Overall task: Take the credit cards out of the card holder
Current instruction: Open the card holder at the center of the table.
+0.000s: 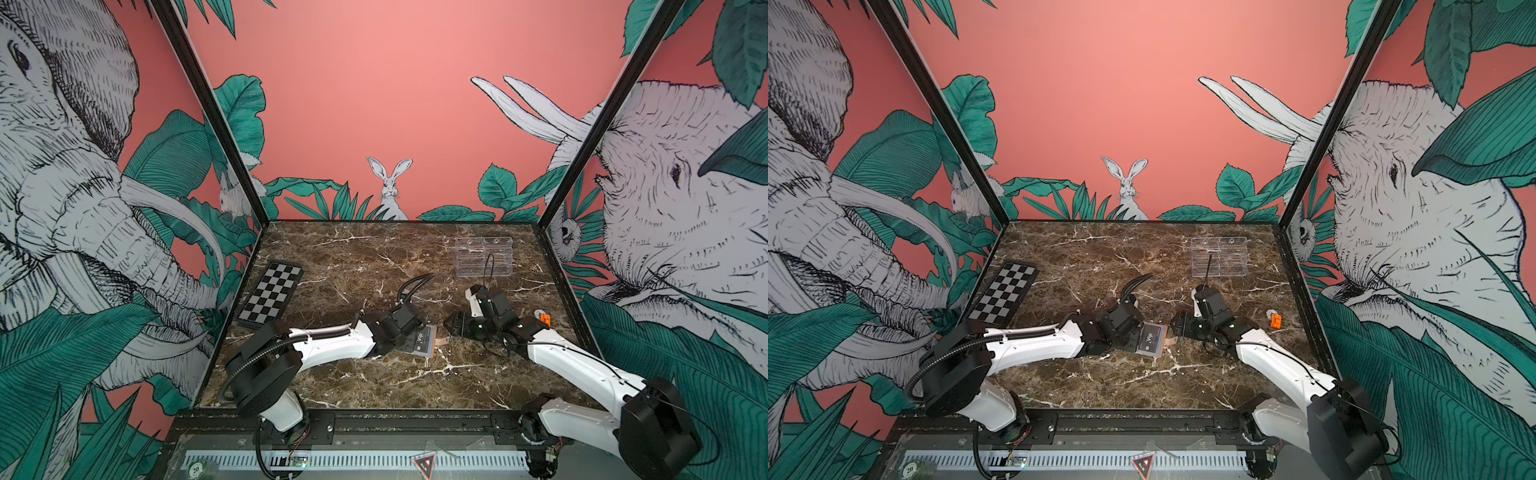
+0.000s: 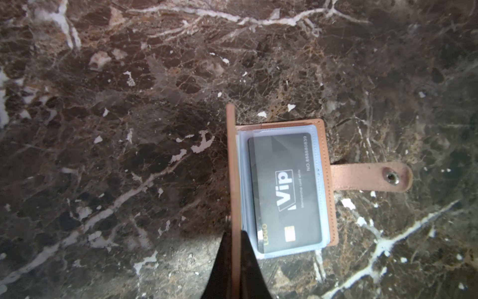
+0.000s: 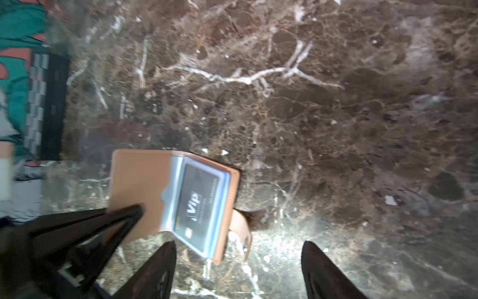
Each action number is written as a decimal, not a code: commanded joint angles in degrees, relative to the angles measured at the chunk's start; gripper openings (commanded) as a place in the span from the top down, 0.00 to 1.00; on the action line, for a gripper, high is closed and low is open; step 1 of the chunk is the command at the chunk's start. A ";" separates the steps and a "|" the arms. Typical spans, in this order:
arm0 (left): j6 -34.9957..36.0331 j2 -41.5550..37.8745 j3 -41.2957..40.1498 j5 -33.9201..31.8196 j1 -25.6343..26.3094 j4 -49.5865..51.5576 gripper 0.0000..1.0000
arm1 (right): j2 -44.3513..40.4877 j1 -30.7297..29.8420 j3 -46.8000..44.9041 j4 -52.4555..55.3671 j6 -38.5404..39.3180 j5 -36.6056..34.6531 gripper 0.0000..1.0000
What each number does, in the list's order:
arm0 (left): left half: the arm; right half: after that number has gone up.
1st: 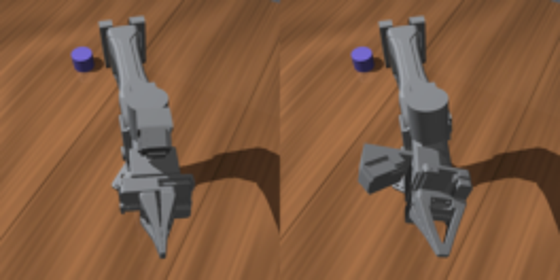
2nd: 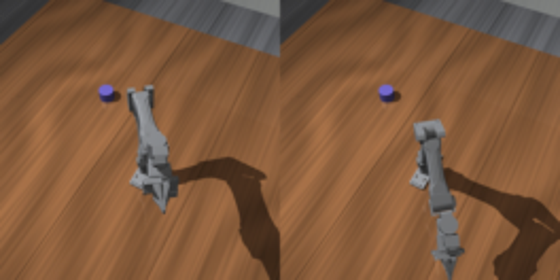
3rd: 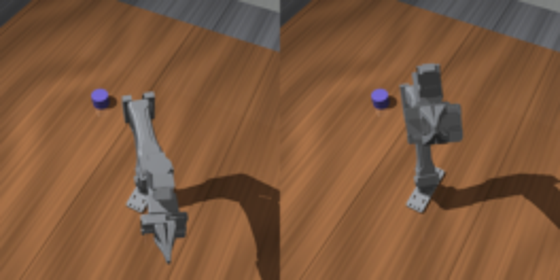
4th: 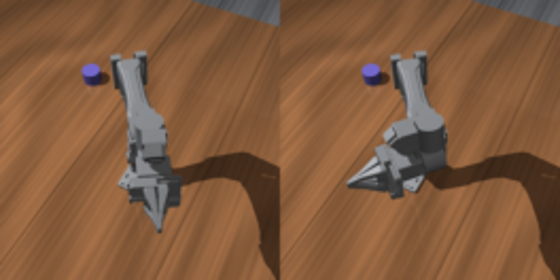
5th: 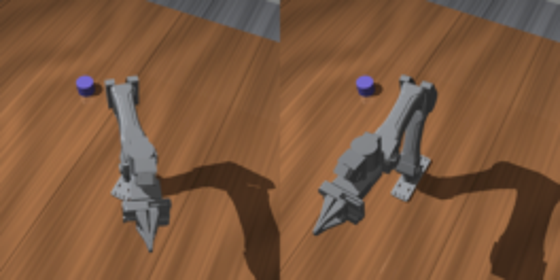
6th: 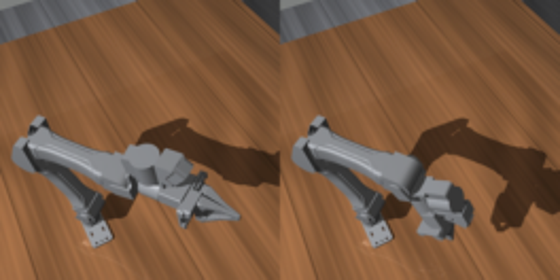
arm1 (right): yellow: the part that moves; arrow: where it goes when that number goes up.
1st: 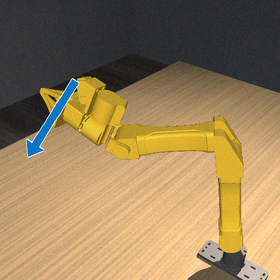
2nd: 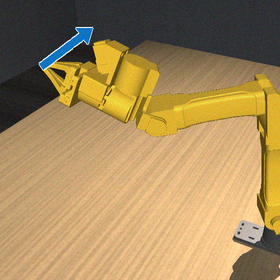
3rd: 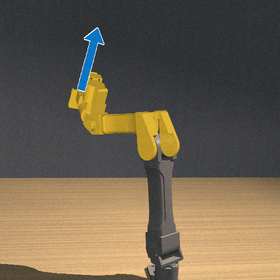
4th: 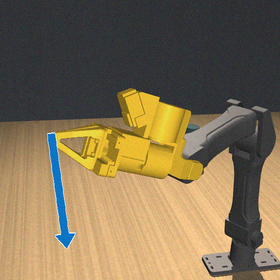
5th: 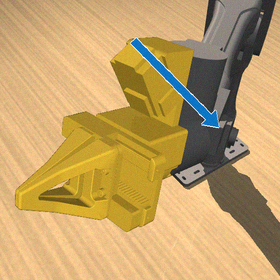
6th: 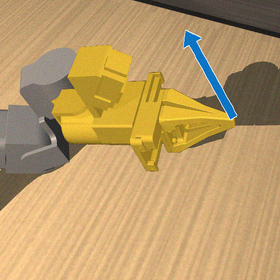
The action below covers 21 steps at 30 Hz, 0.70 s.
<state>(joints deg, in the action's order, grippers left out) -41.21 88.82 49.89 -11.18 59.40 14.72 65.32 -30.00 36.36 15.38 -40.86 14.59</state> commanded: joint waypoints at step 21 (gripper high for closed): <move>-19.91 -6.37 -13.47 4.70 -1.12 -14.01 0.90 | 20.23 -11.89 8.08 -14.89 -8.39 4.58 0.65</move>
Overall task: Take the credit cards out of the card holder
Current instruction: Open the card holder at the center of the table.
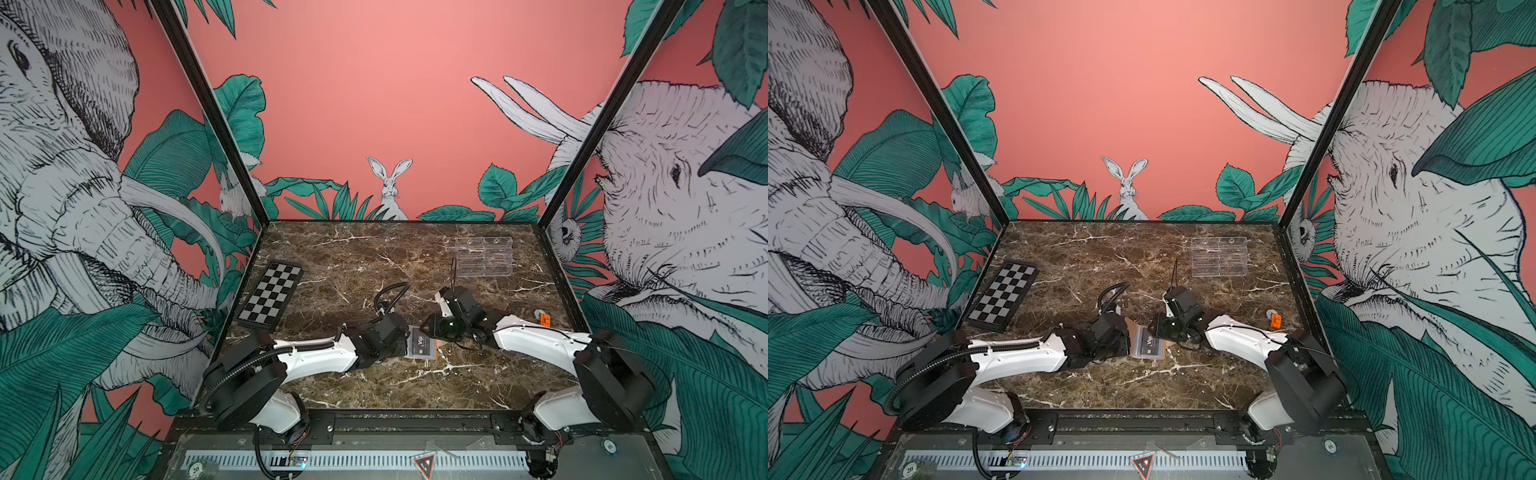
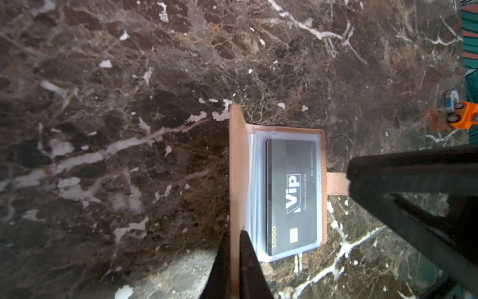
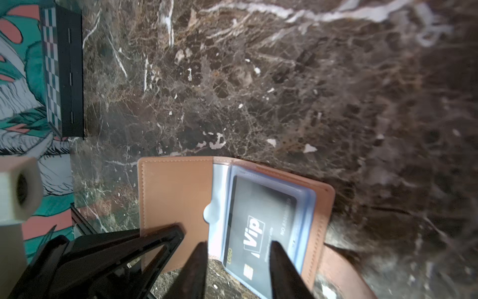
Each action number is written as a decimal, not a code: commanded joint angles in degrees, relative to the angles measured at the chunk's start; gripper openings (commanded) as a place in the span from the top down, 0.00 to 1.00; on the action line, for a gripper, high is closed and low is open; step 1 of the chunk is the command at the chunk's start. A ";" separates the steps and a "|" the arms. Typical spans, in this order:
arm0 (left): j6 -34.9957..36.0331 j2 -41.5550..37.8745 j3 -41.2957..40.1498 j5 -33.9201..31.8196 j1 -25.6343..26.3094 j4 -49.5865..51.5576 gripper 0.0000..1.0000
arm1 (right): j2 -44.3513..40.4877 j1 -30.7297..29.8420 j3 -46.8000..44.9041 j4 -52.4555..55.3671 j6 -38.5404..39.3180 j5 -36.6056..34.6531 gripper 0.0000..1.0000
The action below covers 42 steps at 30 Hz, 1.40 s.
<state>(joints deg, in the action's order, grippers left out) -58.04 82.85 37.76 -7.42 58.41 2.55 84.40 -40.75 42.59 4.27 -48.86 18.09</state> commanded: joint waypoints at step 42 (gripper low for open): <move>-2.73 -2.94 -5.30 10.99 -6.53 -7.97 0.74 | 18.34 -6.97 8.96 -7.32 -1.46 1.00 0.95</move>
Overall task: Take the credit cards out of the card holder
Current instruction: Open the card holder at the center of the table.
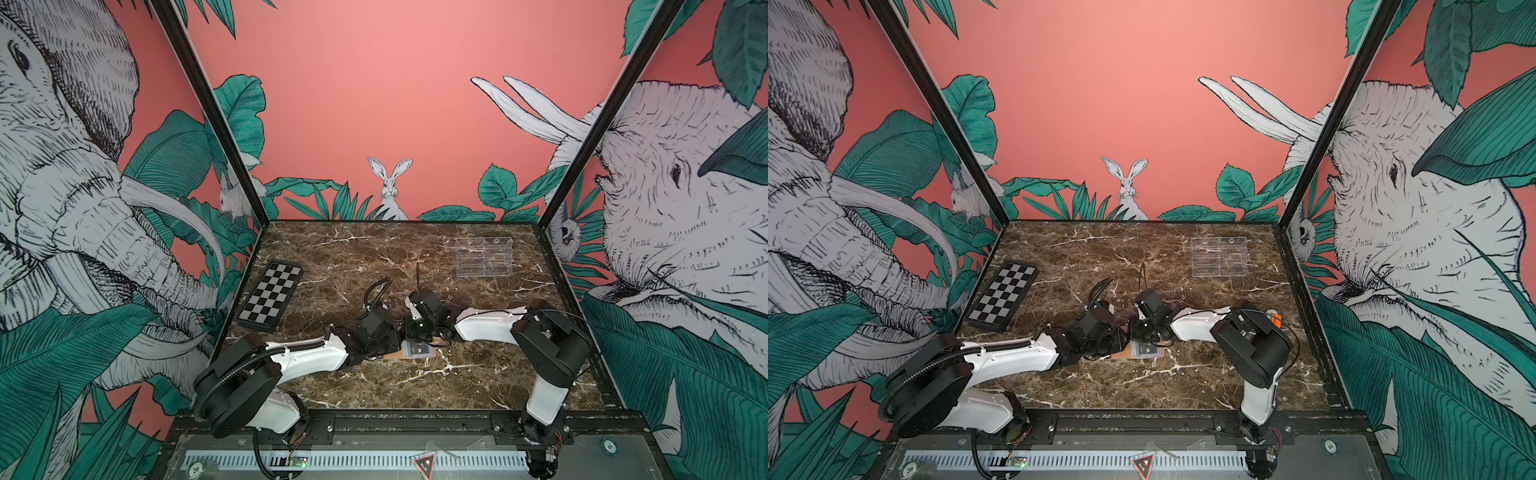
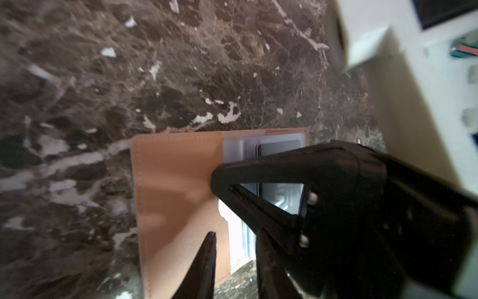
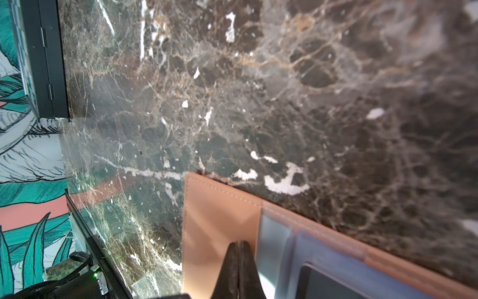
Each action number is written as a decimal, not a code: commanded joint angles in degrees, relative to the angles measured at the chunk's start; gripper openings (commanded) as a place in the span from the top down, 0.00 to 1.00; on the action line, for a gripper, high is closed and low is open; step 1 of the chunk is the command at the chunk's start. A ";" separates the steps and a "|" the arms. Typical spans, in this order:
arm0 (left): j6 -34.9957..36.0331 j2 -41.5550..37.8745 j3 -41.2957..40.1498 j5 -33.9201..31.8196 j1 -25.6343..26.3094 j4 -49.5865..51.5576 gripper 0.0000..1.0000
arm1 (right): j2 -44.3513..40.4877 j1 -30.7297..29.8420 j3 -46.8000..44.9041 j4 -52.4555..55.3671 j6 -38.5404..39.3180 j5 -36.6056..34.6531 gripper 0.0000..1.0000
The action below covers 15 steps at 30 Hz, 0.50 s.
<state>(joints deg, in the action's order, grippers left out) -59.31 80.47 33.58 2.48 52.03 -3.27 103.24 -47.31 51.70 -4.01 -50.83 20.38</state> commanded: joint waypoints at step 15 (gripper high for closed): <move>-0.73 -1.47 -3.87 -1.52 -0.12 1.94 0.88 | -1.70 -0.50 0.33 2.69 1.17 -1.91 0.95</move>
<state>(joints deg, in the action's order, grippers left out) -59.99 79.59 30.57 2.07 52.03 -1.96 102.98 -47.40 51.70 -3.51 -50.57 19.97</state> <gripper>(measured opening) 0.123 0.055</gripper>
